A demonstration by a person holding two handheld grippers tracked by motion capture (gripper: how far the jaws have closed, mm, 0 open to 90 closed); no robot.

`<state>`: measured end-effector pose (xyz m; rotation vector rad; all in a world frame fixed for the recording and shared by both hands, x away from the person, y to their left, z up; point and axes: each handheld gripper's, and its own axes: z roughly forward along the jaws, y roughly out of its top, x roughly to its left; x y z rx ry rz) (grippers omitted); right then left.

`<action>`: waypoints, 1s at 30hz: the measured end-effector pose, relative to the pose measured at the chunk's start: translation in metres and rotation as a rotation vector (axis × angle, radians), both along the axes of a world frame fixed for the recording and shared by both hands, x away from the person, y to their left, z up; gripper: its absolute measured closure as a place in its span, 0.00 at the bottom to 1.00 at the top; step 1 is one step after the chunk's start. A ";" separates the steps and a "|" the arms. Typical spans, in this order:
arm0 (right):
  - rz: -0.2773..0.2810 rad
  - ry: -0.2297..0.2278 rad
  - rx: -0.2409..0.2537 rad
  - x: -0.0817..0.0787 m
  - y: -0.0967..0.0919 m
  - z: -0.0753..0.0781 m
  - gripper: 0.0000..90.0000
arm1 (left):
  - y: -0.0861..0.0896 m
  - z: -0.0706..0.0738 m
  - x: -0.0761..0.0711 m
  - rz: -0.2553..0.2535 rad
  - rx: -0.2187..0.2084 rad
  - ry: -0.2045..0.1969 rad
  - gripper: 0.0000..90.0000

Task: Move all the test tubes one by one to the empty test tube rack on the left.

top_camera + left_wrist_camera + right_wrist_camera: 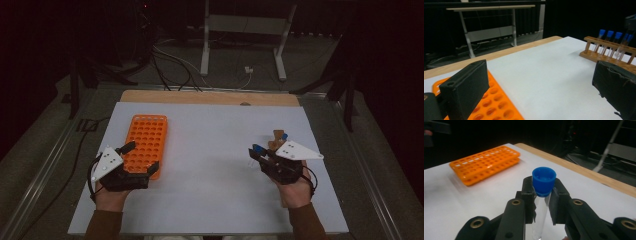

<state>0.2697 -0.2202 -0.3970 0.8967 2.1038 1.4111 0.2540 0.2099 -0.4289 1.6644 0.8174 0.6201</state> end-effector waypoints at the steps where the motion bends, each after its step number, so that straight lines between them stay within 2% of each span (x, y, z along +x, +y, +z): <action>1: 0.009 0.002 0.001 0.000 0.005 0.000 0.85 | -0.002 0.000 0.000 -0.006 0.004 0.000 0.02; 6: 0.052 0.005 0.011 0.003 0.028 0.000 0.85 | -0.016 -0.001 0.003 -0.038 0.007 0.009 0.02; 13: 0.109 0.008 0.022 0.007 0.059 -0.001 0.85 | -0.039 -0.003 0.010 -0.084 0.017 0.075 0.02; 18: 0.133 0.016 0.033 0.009 0.075 -0.003 0.85 | -0.050 -0.004 0.012 -0.102 0.024 0.082 0.02; 20: 0.143 0.021 0.036 0.011 0.082 -0.004 0.85 | -0.057 -0.005 0.014 -0.113 0.008 0.087 0.03; 26: 0.178 0.027 0.047 0.014 0.100 -0.005 0.85 | -0.073 -0.009 0.015 -0.148 0.026 0.087 0.06; 30: 0.197 0.039 0.055 0.015 0.110 -0.007 0.85 | -0.082 -0.012 0.017 -0.167 0.027 0.090 0.11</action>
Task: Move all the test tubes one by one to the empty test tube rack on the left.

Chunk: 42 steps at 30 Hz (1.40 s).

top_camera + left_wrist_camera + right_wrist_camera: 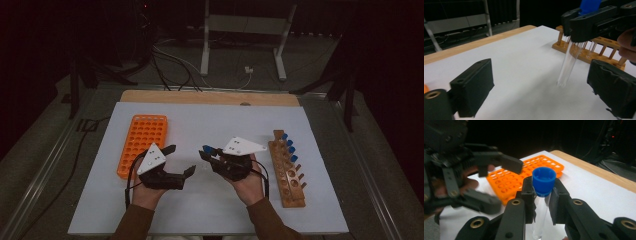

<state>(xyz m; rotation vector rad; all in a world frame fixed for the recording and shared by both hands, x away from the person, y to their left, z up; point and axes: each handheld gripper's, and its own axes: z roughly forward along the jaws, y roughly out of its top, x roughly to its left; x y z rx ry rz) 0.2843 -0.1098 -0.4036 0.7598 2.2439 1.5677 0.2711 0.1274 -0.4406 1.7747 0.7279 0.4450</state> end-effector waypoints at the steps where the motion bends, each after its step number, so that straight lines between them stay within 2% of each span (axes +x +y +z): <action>1: 0.004 0.001 0.000 0.000 0.002 0.000 0.85 | -0.002 0.000 0.000 -0.015 -0.003 -0.001 0.17; 3: 0.012 0.003 0.001 0.000 0.006 -0.001 0.85 | -0.005 -0.001 0.001 -0.048 -0.013 0.014 0.27; 5: 0.022 0.007 0.000 -0.001 0.010 -0.001 0.85 | -0.007 -0.002 0.001 -0.059 -0.013 0.016 0.41; 11: 0.038 0.011 0.001 -0.002 0.015 -0.001 0.85 | -0.011 -0.002 0.000 -0.111 -0.006 0.003 0.68; 17: 0.048 0.019 0.004 -0.002 0.017 -0.003 0.85 | -0.015 -0.002 -0.001 -0.139 0.008 0.000 0.83; 22: 0.052 0.029 0.004 -0.001 0.017 -0.003 0.84 | -0.015 -0.002 -0.001 -0.140 0.020 -0.005 0.86; 24: 0.047 0.038 0.017 0.000 0.016 -0.004 0.75 | -0.014 -0.002 -0.001 -0.134 0.019 -0.001 0.86; 28: 0.042 0.070 0.061 0.002 0.010 -0.004 0.50 | -0.009 -0.003 0.001 -0.107 0.016 0.004 0.86; 33: 0.002 0.051 0.074 0.001 -0.001 -0.004 0.23 | 0.003 -0.003 0.002 -0.071 0.001 0.009 0.86; 35: -0.018 0.046 0.067 0.000 -0.007 -0.005 0.16 | 0.009 -0.002 0.002 -0.055 -0.006 0.010 0.86; 42: -0.088 0.037 0.048 0.000 -0.037 -0.010 0.03 | 0.028 -0.001 0.000 -0.004 -0.015 0.007 0.86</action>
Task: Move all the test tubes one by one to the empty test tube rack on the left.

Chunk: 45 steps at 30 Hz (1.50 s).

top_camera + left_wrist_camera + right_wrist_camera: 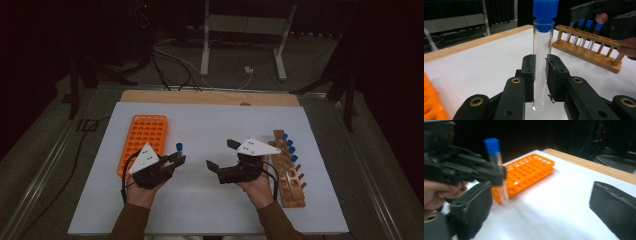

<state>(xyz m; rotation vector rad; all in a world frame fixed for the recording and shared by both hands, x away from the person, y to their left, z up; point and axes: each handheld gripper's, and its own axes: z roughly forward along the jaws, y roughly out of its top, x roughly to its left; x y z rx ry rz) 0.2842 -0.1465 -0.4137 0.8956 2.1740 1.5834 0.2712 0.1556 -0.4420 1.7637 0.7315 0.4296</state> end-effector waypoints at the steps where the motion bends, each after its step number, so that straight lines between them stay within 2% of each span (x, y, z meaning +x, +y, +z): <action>1: -0.006 0.002 -0.002 0.000 -0.004 -0.001 0.02 | 0.003 0.000 0.000 0.007 0.001 -0.001 0.86; 10: -0.080 0.000 -0.033 -0.007 -0.043 -0.009 0.01 | 0.028 0.001 -0.003 0.072 0.004 -0.011 0.86; 21: -0.107 -0.006 -0.038 -0.013 -0.072 -0.014 0.01 | 0.055 -0.004 -0.005 0.146 -0.002 -0.014 0.86; 33: -0.129 -0.002 -0.010 -0.013 -0.080 -0.017 0.01 | 0.065 -0.014 -0.007 0.175 0.024 -0.001 0.86; 38: -0.129 -0.008 -0.004 -0.014 -0.081 -0.017 0.01 | 0.068 -0.021 -0.007 0.183 0.046 0.013 0.86; 45: -0.123 -0.010 -0.001 -0.014 -0.080 -0.017 0.01 | 0.072 -0.030 -0.003 0.200 0.050 0.038 0.86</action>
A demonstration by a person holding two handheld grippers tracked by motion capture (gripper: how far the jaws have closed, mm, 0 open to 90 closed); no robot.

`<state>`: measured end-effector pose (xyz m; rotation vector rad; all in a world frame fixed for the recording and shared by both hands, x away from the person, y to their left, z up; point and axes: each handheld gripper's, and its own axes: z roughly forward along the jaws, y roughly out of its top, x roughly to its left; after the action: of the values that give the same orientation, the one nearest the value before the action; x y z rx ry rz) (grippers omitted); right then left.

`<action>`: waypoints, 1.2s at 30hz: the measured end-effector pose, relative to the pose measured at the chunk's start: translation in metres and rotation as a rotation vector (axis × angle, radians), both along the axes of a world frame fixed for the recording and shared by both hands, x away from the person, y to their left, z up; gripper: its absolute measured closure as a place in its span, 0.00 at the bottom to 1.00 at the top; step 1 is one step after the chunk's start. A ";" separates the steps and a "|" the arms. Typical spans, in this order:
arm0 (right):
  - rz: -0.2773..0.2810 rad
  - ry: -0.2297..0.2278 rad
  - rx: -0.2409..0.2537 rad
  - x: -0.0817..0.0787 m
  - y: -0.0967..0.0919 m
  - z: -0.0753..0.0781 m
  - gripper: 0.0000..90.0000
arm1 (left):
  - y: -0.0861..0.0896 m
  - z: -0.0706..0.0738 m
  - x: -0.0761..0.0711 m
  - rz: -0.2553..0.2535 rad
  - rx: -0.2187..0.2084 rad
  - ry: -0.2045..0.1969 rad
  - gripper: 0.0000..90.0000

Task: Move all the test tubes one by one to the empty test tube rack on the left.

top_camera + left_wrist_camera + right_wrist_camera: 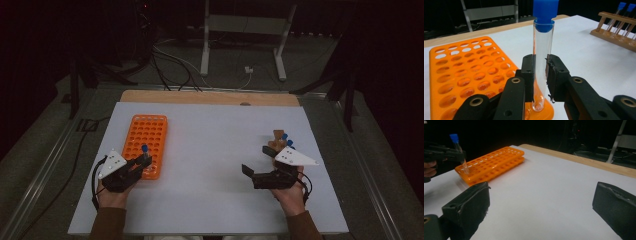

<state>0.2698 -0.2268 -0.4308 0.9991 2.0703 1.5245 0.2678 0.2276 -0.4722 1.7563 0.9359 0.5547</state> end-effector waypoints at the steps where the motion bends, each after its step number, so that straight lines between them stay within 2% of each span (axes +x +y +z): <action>1: 0.001 -0.002 -0.001 0.000 0.000 0.000 0.01 | 0.000 -0.001 0.000 -0.001 0.006 0.006 0.86; 3: 0.004 -0.001 0.001 0.000 0.001 0.000 0.01 | 0.000 -0.004 0.001 -0.004 0.007 0.016 0.86; 6: 0.005 0.000 0.002 0.000 0.001 0.000 0.02 | -0.003 -0.007 0.001 -0.006 0.030 0.029 0.86; 8: 0.007 0.001 0.003 -0.001 0.001 0.000 0.02 | -0.005 -0.010 0.002 -0.007 0.068 0.047 0.86; 14: 0.015 0.000 0.002 -0.001 0.002 0.000 0.02 | -0.011 -0.016 0.003 -0.009 0.137 0.082 0.86; 25: 0.023 -0.001 -0.001 -0.002 0.003 -0.001 0.02 | -0.014 -0.019 0.003 -0.009 0.196 0.110 0.87; 36: 0.026 0.000 -0.002 -0.002 0.004 -0.002 0.02 | -0.014 -0.022 0.003 0.002 0.186 0.124 0.86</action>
<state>0.2680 -0.2233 -0.4331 0.9755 2.0919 1.5350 0.2707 0.2137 -0.4940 1.9749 0.9978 0.5537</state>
